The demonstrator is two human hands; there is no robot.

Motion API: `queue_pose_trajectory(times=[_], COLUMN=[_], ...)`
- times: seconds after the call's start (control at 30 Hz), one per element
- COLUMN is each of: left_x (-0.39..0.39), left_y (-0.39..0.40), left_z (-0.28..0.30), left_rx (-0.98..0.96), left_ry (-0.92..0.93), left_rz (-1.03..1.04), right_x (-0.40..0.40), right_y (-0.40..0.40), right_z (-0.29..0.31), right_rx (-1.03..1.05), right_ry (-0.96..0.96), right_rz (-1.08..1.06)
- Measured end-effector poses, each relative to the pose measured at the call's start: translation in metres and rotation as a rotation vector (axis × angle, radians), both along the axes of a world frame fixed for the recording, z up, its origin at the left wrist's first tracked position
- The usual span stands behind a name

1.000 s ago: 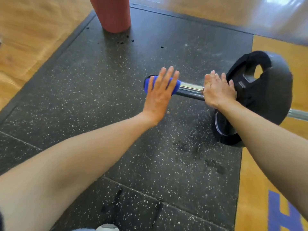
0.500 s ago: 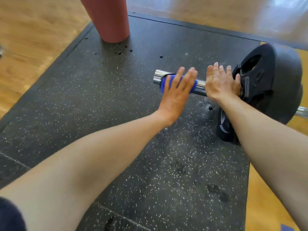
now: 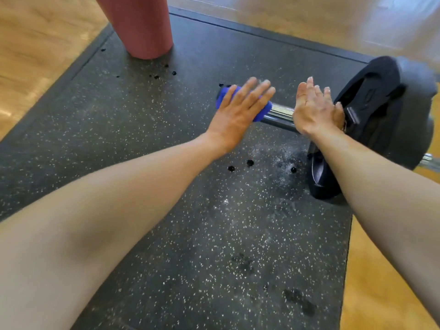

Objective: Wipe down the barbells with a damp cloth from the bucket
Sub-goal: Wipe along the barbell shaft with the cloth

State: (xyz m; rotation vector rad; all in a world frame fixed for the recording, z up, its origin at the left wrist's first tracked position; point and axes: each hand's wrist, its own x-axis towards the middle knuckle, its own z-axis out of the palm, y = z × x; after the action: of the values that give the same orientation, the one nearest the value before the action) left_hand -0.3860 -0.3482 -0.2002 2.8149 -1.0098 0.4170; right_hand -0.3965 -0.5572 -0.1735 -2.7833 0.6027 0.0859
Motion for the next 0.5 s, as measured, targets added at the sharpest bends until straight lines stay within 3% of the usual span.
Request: queue_pose_trajectory(times=[0.13,0.27,0.5], left_x=[0.011,0.011,0.045], left_y=[-0.02,-0.062,-0.055], left_z=[0.004,0.003,0.005], left_rx=[-0.117,-0.046,-0.08], left_ry=[0.083,0.085,0.109], left_rz=[0.273,-0.004,0.111], right_x=[0.018,0.035,0.052], right_y=[-0.007,-0.016,-0.026], right_z=[0.001,0.003,0.002], right_rx=[0.003,-0.015,-0.035], right_ry=[-0.019,-0.003,0.001], right_rz=[0.007,-0.015,-0.012])
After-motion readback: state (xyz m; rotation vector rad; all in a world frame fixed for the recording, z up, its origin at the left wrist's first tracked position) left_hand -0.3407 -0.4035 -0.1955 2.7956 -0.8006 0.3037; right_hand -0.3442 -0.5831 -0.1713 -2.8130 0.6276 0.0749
